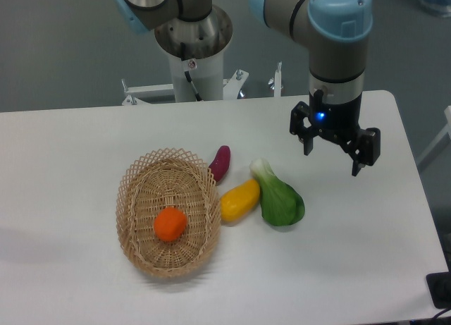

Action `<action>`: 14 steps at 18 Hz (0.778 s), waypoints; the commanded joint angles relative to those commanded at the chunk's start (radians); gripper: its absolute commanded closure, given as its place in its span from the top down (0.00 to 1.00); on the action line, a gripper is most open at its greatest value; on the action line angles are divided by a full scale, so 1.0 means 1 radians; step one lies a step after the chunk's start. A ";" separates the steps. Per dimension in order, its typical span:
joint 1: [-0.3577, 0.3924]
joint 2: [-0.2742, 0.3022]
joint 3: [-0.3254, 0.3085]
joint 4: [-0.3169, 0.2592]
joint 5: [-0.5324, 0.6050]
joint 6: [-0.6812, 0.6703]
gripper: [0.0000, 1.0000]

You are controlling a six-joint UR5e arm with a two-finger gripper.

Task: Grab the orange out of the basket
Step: 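Move the open gripper over the basket and lower it onto the orange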

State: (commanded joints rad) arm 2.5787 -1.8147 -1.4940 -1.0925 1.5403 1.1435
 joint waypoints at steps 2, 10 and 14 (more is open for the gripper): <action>-0.014 -0.002 -0.026 0.061 -0.014 -0.121 1.00; -0.251 -0.080 -0.092 0.120 -0.009 -0.468 1.00; -0.376 -0.129 -0.167 0.140 -0.012 -0.518 1.00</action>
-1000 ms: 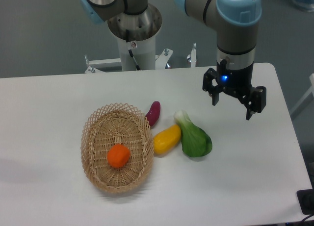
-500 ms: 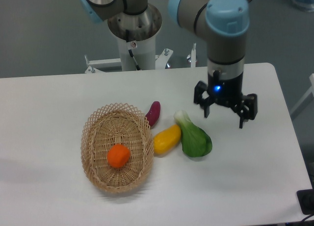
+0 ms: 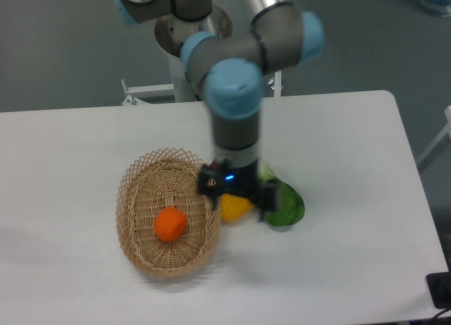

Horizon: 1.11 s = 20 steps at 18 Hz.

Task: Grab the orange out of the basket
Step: 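Move the open gripper over the basket and lower it onto the orange, then close the gripper fingers around the orange inside the basket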

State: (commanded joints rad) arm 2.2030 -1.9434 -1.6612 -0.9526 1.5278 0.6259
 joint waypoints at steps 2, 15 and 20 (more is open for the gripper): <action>-0.023 -0.018 -0.031 0.027 -0.005 0.002 1.00; -0.052 -0.068 -0.045 0.043 -0.020 0.034 1.00; -0.052 -0.081 -0.046 0.046 -0.017 0.043 1.00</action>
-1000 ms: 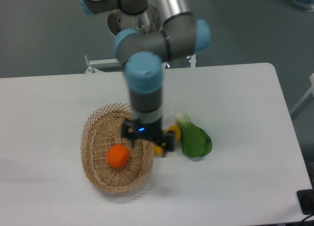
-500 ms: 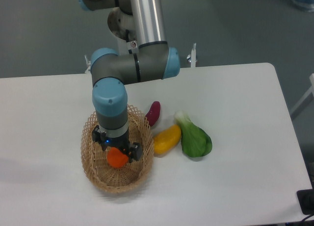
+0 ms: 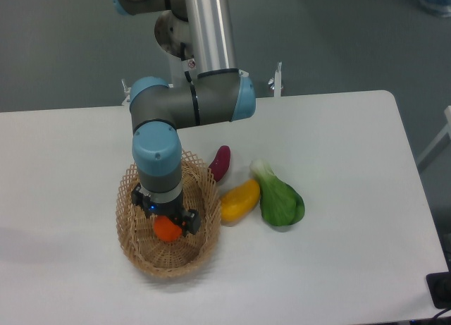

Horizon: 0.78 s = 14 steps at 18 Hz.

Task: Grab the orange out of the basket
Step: 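Close the gripper fingers around the orange inside the basket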

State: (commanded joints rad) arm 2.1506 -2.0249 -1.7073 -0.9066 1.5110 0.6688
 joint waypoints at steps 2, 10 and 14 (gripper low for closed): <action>0.000 -0.003 -0.009 0.000 0.002 -0.002 1.00; 0.000 -0.002 -0.017 0.000 0.002 -0.003 0.54; 0.000 0.002 -0.008 -0.002 0.002 0.000 0.52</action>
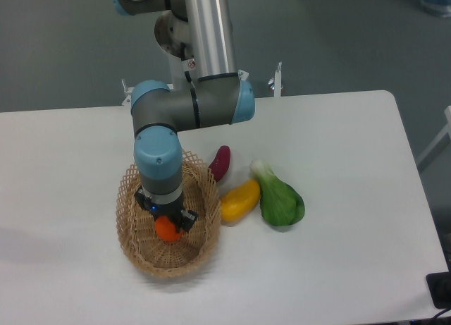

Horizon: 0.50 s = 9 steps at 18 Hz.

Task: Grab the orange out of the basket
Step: 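Close the gripper fingers around the orange inside the basket, then lift the held orange up out of the basket and carry it aside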

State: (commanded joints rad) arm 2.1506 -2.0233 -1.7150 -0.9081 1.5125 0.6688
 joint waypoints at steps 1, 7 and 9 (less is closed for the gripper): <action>0.000 0.000 0.003 0.000 0.000 0.000 0.52; 0.015 0.049 0.026 -0.024 0.021 0.032 0.52; 0.035 0.090 0.044 -0.070 0.063 0.096 0.52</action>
State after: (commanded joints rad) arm 2.1858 -1.9330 -1.6706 -0.9784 1.5753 0.7652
